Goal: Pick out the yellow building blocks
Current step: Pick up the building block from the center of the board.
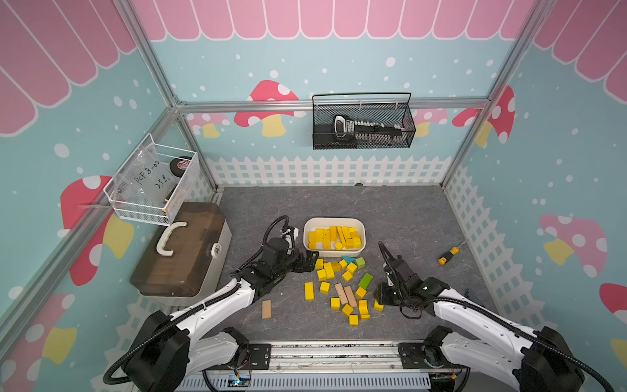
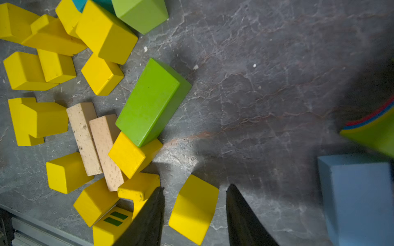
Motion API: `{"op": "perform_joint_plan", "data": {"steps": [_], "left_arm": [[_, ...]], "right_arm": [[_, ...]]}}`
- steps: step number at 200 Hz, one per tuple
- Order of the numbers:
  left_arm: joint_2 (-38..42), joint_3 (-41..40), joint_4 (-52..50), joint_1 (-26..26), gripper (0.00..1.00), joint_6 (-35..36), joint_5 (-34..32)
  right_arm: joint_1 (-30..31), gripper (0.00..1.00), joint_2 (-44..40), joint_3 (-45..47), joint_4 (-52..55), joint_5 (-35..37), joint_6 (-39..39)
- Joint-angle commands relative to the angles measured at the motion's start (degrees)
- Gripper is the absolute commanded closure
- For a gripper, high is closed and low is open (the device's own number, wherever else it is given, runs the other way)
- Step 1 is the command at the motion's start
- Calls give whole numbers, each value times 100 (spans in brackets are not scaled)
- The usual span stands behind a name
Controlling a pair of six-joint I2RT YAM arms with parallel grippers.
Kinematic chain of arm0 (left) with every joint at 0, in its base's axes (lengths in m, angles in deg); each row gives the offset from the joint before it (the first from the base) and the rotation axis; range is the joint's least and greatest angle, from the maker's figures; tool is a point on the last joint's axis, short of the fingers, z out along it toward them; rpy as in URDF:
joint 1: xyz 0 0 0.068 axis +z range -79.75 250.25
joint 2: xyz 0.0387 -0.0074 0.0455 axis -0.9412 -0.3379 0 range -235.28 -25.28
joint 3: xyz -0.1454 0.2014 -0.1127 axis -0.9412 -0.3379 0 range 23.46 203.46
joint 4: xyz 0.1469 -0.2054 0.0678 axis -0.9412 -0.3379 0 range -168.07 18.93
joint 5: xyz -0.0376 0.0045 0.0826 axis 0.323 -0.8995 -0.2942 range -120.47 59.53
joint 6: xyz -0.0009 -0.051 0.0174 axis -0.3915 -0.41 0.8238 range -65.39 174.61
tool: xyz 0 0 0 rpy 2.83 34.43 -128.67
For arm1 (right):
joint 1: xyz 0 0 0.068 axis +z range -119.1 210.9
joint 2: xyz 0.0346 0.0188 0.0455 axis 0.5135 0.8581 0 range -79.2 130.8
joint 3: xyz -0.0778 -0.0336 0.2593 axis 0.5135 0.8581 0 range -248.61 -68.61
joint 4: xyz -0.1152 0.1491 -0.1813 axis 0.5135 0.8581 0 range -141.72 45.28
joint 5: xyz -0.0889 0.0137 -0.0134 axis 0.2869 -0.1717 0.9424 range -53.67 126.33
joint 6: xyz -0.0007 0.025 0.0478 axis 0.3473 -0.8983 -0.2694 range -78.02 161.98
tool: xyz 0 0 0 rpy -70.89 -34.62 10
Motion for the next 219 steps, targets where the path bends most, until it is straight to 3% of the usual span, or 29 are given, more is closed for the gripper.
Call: {"op": "perform_joint_plan", "data": {"steps": [1,98,158,219], "left_arm": [[21,117,6,37,1,-91,70],[100,48,45,72,1,-107,91],[151,11,67,103,1,-124,118],[261,-65,96,126,1,-132,142]], "right_arm": [[71,53,-6,-9,307,-34,-260],[169,57,244,-205,471,-481,-339],[179,66,412,-318,438,-306,-231],[173,67,865,-706,441,20,239]]}}
